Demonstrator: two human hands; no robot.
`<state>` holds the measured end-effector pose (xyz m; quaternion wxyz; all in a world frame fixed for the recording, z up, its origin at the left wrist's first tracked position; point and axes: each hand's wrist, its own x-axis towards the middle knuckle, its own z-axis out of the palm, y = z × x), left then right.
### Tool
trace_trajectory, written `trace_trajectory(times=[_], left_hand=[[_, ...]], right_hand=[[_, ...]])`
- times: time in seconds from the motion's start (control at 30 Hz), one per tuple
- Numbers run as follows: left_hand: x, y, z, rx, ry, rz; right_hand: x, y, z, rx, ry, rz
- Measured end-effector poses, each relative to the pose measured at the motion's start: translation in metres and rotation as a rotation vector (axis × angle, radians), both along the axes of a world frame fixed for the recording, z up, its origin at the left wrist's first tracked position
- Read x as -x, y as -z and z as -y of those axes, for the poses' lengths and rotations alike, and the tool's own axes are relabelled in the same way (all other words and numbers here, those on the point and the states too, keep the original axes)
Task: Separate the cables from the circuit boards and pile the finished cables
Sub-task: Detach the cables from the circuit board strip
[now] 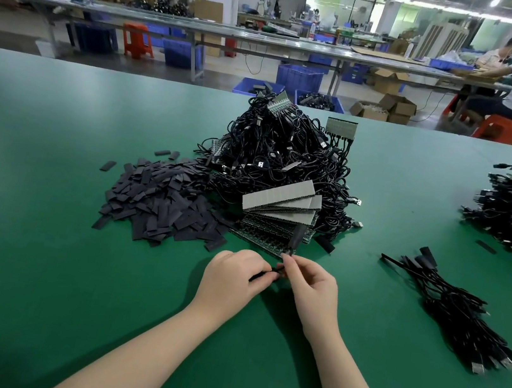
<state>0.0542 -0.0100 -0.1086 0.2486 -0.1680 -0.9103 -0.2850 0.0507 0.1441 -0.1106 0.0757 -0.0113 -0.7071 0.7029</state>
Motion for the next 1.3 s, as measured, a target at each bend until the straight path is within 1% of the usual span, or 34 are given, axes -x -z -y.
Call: trace_trajectory(times=[0.07,0.17,0.2,0.27,0.3,0.37,0.4,0.47,0.53,0.63,0.73,0.77,0.87,0.93,0.97,1.0,1.07,1.1,1.13,1.17,1.2,1.3], left_hand=[[0.000,-0.002,0.000,0.005,0.014,0.008],[-0.002,-0.003,0.000,-0.020,-0.022,0.032],[-0.001,-0.003,0.000,-0.031,-0.030,0.050],[-0.001,-0.002,0.000,-0.043,-0.028,0.068],[-0.001,-0.002,0.000,-0.042,-0.024,0.069],[-0.001,-0.002,0.000,-0.034,-0.021,0.073],[-0.001,-0.002,-0.001,-0.030,-0.022,0.076],[-0.001,-0.002,-0.001,-0.027,-0.025,0.077],[-0.002,-0.002,-0.001,-0.034,-0.026,0.071],[-0.003,-0.002,-0.001,-0.038,-0.027,0.064],[-0.003,-0.003,-0.001,-0.039,-0.029,0.064],[-0.003,-0.003,-0.001,-0.038,-0.029,0.065],[-0.003,-0.004,-0.001,-0.037,-0.025,0.067],[-0.003,-0.004,-0.001,-0.041,-0.022,0.065],[-0.003,-0.004,-0.002,-0.040,-0.022,0.064],[-0.003,-0.004,-0.002,-0.041,-0.021,0.061],[-0.002,-0.004,-0.002,-0.050,-0.020,0.057],[-0.002,-0.004,-0.002,-0.053,-0.020,0.055],[-0.001,-0.003,-0.002,-0.055,-0.020,0.055],[-0.001,-0.003,-0.002,-0.055,-0.021,0.057],[-0.001,-0.003,-0.002,-0.056,-0.023,0.059],[-0.001,-0.002,-0.002,-0.055,-0.030,0.057]], right_hand=[[0.000,-0.002,0.000,0.026,0.031,-0.010],[0.002,-0.014,-0.012,0.152,0.129,-0.034],[0.004,-0.022,-0.021,0.153,0.175,-0.068],[0.007,-0.041,-0.047,0.046,0.292,-0.168],[0.010,-0.052,-0.064,-0.067,0.353,-0.214],[0.017,-0.071,-0.100,-0.403,0.436,-0.234],[0.022,-0.079,-0.118,-0.601,0.448,-0.193],[0.032,-0.084,-0.150,-0.975,0.422,-0.029],[0.039,-0.077,-0.172,-1.263,0.349,0.110],[0.037,-0.058,-0.188,-1.486,0.230,0.184],[0.036,-0.036,-0.196,-1.745,0.276,0.107],[0.037,-0.031,-0.197,-1.791,0.311,0.082],[0.039,-0.019,-0.193,-1.850,0.393,0.079],[0.042,-0.017,-0.190,-1.888,0.423,0.160],[0.043,-0.018,-0.188,-1.881,0.427,0.230],[0.045,-0.019,-0.184,-1.842,0.433,0.316],[0.053,-0.026,-0.171,-1.698,0.460,0.444],[0.057,-0.031,-0.161,-1.637,0.462,0.477],[0.061,-0.038,-0.149,-1.598,0.451,0.470],[0.065,-0.044,-0.134,-1.584,0.429,0.419],[0.067,-0.052,-0.117,-1.570,0.400,0.327],[0.070,-0.078,-0.065,-1.426,0.352,-0.050]])
